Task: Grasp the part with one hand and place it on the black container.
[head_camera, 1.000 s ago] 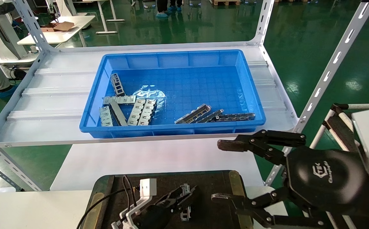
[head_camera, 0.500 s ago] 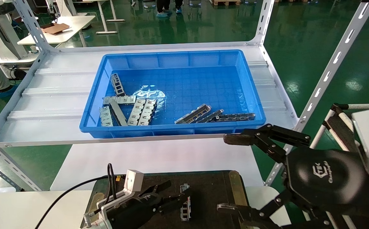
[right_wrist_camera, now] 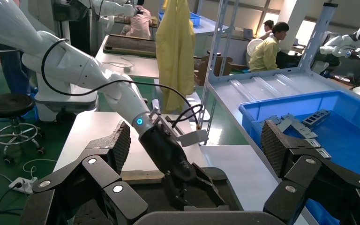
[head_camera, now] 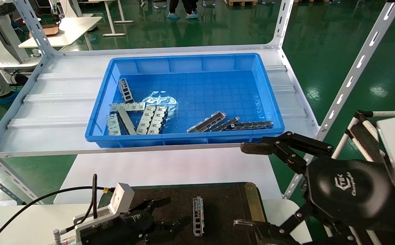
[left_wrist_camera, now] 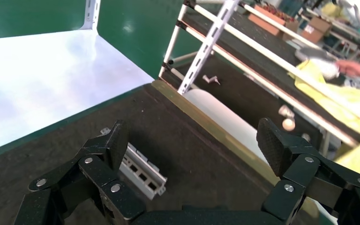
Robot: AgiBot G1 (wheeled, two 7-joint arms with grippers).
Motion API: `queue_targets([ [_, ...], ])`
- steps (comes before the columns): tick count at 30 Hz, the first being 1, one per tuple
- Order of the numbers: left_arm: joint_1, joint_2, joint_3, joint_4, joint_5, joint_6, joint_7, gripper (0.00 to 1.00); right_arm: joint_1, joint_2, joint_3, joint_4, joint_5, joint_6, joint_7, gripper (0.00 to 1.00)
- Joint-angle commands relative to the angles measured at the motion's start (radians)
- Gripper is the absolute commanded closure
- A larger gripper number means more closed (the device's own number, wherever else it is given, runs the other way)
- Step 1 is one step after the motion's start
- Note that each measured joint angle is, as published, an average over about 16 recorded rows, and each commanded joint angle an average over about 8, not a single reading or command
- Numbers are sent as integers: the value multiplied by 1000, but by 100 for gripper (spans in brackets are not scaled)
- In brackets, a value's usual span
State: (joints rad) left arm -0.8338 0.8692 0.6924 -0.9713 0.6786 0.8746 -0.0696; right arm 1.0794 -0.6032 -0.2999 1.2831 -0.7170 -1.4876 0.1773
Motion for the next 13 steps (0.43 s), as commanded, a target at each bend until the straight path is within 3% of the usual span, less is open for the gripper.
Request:
queue_targets([
  [1, 1, -26, -2, -13, 2, 23, 7, 0, 0, 0, 0, 0, 0, 0, 0, 0],
  [13, 23, -111, -17, -63, -2, 77, 34, 0, 0, 0, -1, 0, 0, 0, 0, 0],
])
